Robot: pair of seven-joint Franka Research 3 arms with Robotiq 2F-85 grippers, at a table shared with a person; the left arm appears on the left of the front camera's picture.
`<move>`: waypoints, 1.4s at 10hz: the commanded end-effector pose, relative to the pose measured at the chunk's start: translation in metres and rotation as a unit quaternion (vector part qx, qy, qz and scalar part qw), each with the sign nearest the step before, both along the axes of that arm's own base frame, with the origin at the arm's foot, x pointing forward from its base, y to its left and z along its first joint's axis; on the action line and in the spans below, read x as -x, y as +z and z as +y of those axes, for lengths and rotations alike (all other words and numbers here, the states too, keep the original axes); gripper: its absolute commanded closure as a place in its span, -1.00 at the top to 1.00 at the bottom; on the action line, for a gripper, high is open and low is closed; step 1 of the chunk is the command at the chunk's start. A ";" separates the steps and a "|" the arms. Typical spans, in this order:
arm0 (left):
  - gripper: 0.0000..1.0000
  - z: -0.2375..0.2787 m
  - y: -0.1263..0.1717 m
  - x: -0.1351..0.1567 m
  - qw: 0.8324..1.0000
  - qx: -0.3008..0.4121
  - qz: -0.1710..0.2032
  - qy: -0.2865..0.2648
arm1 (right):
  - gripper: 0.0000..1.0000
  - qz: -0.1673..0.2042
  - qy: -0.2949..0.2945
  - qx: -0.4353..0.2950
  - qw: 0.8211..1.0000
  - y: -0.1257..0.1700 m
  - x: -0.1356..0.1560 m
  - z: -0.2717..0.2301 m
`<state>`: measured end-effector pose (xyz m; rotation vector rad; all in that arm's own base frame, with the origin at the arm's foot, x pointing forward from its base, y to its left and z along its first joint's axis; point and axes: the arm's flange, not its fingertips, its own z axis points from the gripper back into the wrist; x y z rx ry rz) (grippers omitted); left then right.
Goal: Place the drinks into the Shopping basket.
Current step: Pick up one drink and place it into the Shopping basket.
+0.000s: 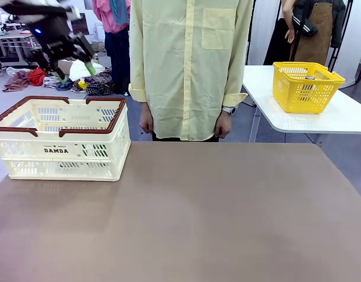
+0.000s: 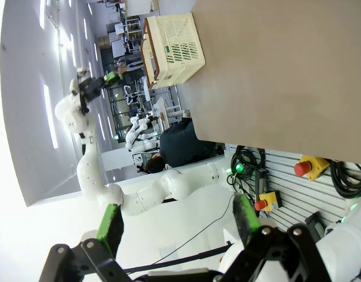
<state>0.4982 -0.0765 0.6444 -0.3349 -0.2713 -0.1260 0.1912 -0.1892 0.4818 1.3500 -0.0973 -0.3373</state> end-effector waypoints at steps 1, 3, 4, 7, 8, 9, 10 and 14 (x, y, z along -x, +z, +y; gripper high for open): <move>1.00 0.052 -0.027 0.057 0.981 0.158 -0.016 -0.110 | 1.00 -0.006 -0.001 -0.006 1.000 0.003 0.000 0.000; 1.00 0.112 -0.063 0.116 0.937 0.298 -0.048 -0.175 | 1.00 -0.006 -0.001 -0.006 1.000 0.003 0.000 0.000; 1.00 0.139 -0.091 0.142 0.921 0.352 -0.064 -0.157 | 1.00 -0.006 -0.001 -0.006 1.000 0.003 0.000 0.000; 1.00 0.185 -0.165 0.177 0.878 0.458 -0.089 -0.107 | 1.00 -0.006 -0.001 -0.006 1.000 0.003 0.000 0.000; 1.00 0.185 -0.178 0.161 0.880 0.462 -0.066 -0.084 | 1.00 -0.006 -0.001 -0.006 1.000 0.003 0.000 0.000; 1.00 0.183 -0.158 0.193 0.884 0.440 -0.097 -0.123 | 1.00 -0.006 -0.001 -0.006 1.000 0.003 0.000 0.000; 1.00 0.183 -0.158 0.193 0.884 0.440 -0.097 -0.123 | 1.00 -0.006 -0.001 -0.006 1.000 0.003 0.000 0.000; 1.00 0.183 -0.158 0.193 0.884 0.440 -0.097 -0.123 | 1.00 -0.006 -0.001 -0.006 1.000 0.003 0.000 0.000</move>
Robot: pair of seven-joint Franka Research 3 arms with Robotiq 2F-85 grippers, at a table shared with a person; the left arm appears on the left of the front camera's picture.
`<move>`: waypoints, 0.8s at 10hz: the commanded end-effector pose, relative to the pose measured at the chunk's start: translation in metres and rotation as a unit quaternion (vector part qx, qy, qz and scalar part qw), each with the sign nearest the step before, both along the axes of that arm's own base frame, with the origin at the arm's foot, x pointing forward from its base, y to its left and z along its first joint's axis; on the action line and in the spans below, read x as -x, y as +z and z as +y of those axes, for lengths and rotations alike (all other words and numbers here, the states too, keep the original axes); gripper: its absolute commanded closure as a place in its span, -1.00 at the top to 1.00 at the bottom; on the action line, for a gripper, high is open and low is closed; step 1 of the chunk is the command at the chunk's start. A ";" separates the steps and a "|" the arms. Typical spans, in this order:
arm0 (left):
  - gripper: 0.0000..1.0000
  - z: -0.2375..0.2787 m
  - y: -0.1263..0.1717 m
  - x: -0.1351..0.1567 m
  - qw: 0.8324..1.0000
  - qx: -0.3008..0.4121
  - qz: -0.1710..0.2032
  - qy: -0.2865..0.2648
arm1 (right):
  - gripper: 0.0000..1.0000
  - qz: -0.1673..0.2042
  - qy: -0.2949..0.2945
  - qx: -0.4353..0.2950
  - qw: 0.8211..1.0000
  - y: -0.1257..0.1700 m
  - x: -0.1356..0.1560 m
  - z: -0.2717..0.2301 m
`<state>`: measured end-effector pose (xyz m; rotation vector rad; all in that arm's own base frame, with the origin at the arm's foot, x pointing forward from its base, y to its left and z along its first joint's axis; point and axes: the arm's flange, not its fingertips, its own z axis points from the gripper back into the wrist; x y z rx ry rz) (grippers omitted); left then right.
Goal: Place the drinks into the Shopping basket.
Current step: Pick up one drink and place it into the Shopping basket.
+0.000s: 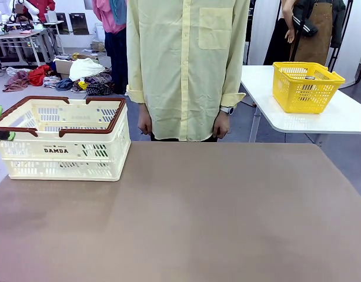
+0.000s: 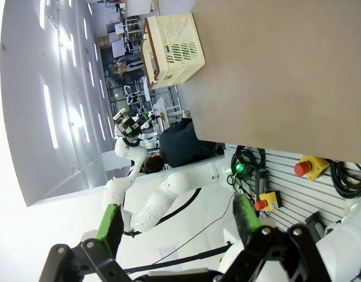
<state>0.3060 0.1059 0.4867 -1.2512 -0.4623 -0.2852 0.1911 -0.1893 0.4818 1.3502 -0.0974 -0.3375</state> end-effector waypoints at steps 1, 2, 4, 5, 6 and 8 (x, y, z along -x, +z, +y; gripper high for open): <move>1.00 0.000 0.000 0.001 1.000 0.012 -0.006 0.001 | 1.00 -0.006 -0.001 -0.006 1.000 0.003 0.000 0.000; 1.00 0.000 0.000 0.001 1.000 0.012 -0.006 0.001 | 1.00 -0.006 -0.001 -0.006 1.000 0.003 0.000 0.000; 1.00 0.000 0.000 0.001 1.000 0.012 -0.006 0.001 | 1.00 -0.006 -0.001 -0.006 1.000 0.003 0.000 0.000; 1.00 0.000 0.000 0.001 1.000 0.012 -0.006 0.001 | 1.00 -0.006 -0.001 -0.006 1.000 0.003 0.000 0.000; 1.00 0.000 0.000 0.001 1.000 0.012 -0.006 0.001 | 1.00 -0.006 -0.001 -0.006 1.000 0.003 0.000 0.000; 1.00 0.000 0.000 0.001 1.000 0.012 -0.006 0.001 | 1.00 -0.006 -0.001 -0.006 1.000 0.003 0.000 0.000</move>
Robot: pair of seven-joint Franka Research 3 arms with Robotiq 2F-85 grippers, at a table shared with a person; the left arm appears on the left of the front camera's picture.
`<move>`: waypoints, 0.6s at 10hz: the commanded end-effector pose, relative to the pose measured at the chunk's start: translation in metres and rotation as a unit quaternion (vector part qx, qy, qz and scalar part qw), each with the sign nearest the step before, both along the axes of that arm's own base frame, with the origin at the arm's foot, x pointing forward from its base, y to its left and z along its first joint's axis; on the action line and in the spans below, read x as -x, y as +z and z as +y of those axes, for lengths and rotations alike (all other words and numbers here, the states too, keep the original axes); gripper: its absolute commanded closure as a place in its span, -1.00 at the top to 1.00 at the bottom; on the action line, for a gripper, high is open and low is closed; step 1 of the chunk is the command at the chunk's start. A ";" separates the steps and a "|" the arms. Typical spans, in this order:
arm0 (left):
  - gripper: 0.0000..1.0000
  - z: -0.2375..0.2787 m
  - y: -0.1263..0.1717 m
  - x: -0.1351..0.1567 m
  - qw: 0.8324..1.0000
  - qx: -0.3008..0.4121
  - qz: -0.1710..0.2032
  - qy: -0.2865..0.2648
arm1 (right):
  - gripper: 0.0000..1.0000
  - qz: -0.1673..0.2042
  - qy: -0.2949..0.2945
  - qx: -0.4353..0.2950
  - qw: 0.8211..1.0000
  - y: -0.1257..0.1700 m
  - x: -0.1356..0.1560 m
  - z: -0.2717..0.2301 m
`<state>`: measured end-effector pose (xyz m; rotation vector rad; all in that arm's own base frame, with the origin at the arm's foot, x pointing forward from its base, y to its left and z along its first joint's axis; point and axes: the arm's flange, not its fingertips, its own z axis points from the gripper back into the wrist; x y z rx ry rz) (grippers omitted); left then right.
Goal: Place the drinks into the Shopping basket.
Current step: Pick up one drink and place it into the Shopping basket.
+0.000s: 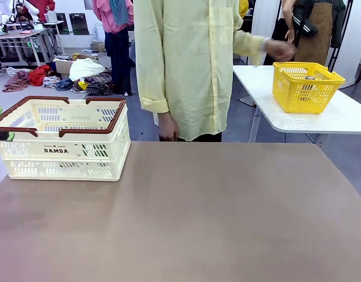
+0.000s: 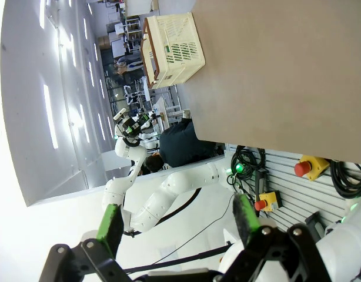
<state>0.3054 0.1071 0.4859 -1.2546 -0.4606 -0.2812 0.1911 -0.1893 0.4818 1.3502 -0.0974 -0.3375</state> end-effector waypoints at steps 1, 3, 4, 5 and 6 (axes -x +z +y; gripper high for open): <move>1.00 -0.001 0.001 0.000 1.000 0.010 -0.008 0.001 | 1.00 -0.006 -0.001 -0.006 1.000 0.003 0.000 0.000; 1.00 -0.001 0.001 0.000 1.000 0.010 -0.008 0.001 | 1.00 -0.006 -0.001 -0.006 1.000 0.003 0.000 0.000; 1.00 -0.001 0.001 0.000 1.000 0.010 -0.008 0.001 | 1.00 -0.006 -0.001 -0.006 1.000 0.003 0.000 0.000; 1.00 -0.001 0.001 0.000 1.000 0.010 -0.008 0.001 | 1.00 -0.006 -0.001 -0.006 1.000 0.003 0.000 0.000; 1.00 -0.001 0.001 0.000 1.000 0.010 -0.008 0.001 | 1.00 -0.006 -0.001 -0.006 1.000 0.003 0.000 0.000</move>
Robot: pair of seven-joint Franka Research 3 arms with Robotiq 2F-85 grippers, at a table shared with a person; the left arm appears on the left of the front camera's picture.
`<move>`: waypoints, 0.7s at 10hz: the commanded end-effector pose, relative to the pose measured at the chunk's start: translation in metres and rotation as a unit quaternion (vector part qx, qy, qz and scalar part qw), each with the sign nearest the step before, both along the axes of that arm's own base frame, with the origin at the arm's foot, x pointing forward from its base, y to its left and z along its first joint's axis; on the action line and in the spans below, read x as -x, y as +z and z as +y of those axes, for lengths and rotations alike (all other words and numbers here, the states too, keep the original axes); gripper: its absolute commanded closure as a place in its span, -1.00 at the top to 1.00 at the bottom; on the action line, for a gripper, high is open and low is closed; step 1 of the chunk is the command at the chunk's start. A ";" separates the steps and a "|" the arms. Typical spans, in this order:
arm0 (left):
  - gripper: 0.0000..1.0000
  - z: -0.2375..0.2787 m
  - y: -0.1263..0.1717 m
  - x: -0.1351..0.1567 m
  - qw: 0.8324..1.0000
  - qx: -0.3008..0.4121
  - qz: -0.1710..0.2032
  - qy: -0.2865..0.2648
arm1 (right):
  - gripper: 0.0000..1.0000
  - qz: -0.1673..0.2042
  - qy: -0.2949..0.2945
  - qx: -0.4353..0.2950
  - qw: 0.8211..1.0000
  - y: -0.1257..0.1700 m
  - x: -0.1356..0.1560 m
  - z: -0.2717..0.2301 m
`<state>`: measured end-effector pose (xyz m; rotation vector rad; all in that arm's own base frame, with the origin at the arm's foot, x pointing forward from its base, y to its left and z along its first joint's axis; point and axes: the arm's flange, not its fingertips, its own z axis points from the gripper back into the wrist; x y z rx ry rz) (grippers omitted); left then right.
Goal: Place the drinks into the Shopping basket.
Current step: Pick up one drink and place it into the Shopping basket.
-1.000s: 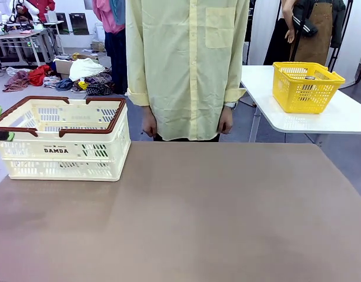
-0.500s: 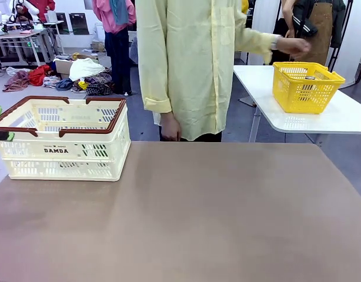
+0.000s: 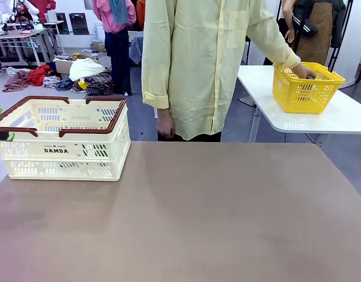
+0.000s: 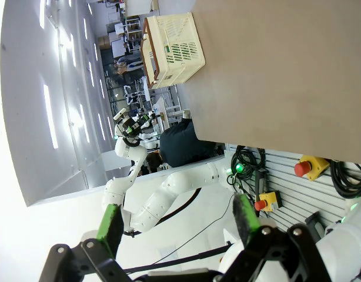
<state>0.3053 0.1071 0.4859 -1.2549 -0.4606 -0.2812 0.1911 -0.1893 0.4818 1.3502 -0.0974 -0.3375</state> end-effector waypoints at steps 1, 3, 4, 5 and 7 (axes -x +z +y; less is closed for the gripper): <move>1.00 -0.001 0.001 0.000 1.000 0.010 -0.008 0.001 | 1.00 -0.006 -0.001 -0.006 1.000 0.003 0.000 0.000; 1.00 -0.001 0.001 0.000 1.000 0.010 -0.008 0.001 | 1.00 -0.006 -0.001 -0.006 1.000 0.003 0.000 0.000; 1.00 -0.001 0.001 0.000 1.000 0.010 -0.008 0.001 | 1.00 -0.006 -0.001 -0.006 1.000 0.003 0.000 0.000; 1.00 -0.001 0.001 0.000 1.000 0.010 -0.008 0.001 | 1.00 -0.006 -0.001 -0.006 1.000 0.003 0.000 0.000; 1.00 -0.001 0.001 0.000 1.000 0.010 -0.008 0.001 | 1.00 -0.006 -0.001 -0.006 1.000 0.003 0.000 0.000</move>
